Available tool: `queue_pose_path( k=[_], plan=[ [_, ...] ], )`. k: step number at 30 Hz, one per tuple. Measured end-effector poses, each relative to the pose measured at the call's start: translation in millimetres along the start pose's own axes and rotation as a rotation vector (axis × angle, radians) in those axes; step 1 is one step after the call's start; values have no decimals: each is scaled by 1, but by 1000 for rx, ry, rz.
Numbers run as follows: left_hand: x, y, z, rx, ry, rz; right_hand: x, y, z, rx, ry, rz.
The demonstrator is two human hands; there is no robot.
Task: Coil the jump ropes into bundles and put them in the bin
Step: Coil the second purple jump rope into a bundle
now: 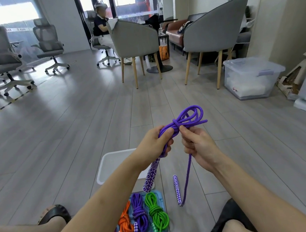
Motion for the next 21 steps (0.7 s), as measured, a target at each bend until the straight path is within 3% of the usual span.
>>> queue_pose_path(
  k=[3,7,11,13,16,21],
  plan=[
    [-3,-1,3,-16,145,-30,8,1,3,7,-35,-115],
    [-7,4,11,26,303,-241,32,4,15,-77,219,-217],
    [-19,20,13,192,176,-607,50,13,2,-115,488,-244],
    [-22,25,4,271,-42,-693,53,9,2,-180,639,-250],
    [-18,24,-21,321,-582,-660,55,-5,6,-158,883,-90],
    [-11,11,-64,262,-878,-337,16,-2,6,-28,1056,43]
  ],
)
Point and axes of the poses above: each hand's wrist, its own y-axis away from the middle knuckle, its own x-axis out of the back of the hand, z = x × y, the point moved 6 cm from there along -y, towards the middle knuckle, and after that the axes turned 7 degrees about -x, right-handed, at the moved point
